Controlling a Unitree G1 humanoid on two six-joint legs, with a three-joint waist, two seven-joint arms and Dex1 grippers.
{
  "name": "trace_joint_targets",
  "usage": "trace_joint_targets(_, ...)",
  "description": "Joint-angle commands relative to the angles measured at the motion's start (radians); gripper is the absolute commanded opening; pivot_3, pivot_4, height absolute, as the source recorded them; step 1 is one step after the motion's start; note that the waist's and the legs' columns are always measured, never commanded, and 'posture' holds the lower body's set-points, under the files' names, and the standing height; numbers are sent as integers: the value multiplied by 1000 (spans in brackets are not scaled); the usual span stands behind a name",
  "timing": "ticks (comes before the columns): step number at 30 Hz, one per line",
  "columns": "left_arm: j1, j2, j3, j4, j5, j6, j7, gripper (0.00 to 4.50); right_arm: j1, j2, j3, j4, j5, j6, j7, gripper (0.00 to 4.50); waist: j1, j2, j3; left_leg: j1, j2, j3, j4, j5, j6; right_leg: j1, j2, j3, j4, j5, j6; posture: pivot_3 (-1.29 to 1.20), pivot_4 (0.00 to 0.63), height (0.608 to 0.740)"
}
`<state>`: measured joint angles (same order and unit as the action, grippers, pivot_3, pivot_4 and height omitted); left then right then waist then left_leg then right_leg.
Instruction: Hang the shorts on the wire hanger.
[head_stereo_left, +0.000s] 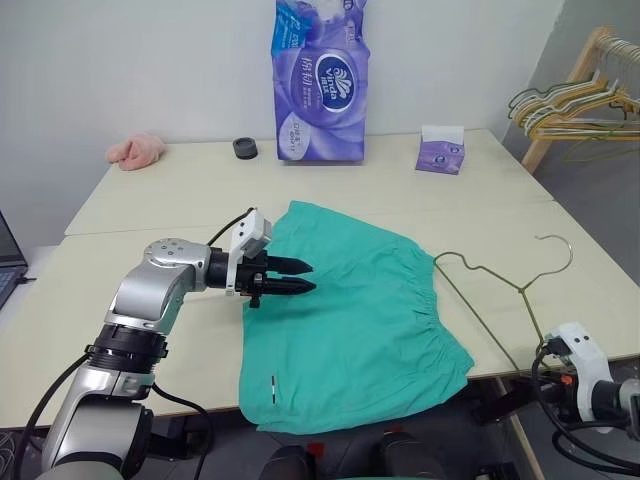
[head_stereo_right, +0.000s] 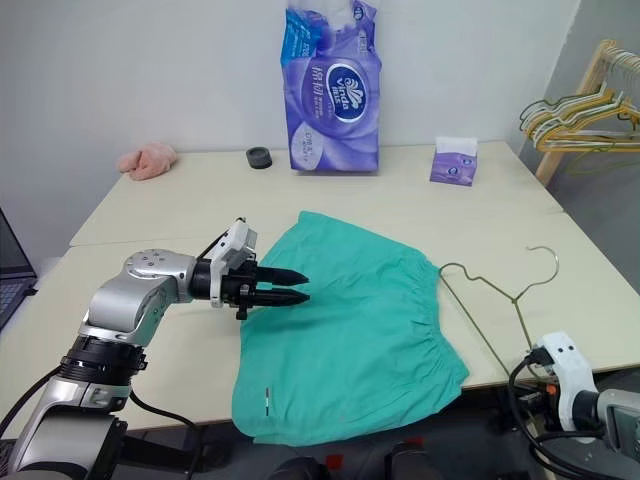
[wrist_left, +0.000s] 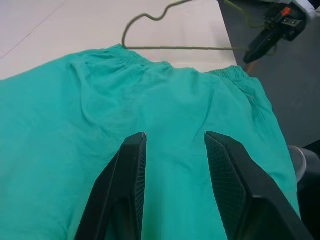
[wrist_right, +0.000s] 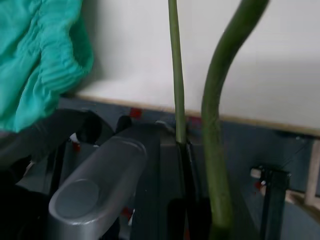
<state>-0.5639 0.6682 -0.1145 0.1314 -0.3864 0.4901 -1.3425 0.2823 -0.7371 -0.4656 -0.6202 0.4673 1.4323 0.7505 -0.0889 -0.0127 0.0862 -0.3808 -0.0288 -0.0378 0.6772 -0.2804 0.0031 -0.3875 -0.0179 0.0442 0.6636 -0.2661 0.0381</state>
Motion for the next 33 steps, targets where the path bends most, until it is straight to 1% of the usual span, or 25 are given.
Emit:
trace_joint_targets(1,-9,-1,9,-29,-3,-17,9,1943,55,-14,-41,-59,46,5,14,0,2,0,0,0,0,0,0,0,0,0,0,0,0,0,0,-197,61,740)
trace_joint_targets(6,-1,2,9,-20,6,-34,12,1943,83,-26,-55,-101,99,11,19,0,0,0,0,0,0,0,0,0,0,0,0,0,0,-1,1,-191,68,740)
trace_joint_targets(13,-10,-7,9,0,17,-54,22,1943,6,-76,-12,-55,130,-6,12,0,0,0,0,0,0,0,0,0,0,0,1,0,0,-1,1,-187,68,740)
trace_joint_targets(21,-12,-15,12,20,34,-90,48,1943,-118,-171,166,82,126,-62,31,0,0,-1,1,0,0,0,0,0,0,0,1,0,-1,-1,2,-168,70,740)
trace_joint_targets(27,-10,-14,21,25,42,-108,64,1943,-201,-271,249,146,152,-104,97,0,2,-1,1,0,0,0,0,0,0,0,1,0,-1,-1,2,-155,70,740)
trace_joint_targets(33,-12,-19,37,31,48,-128,105,1943,-391,-277,316,262,145,-129,90,0,2,-1,1,0,0,0,0,0,0,0,1,0,-1,-1,1,-147,68,740)
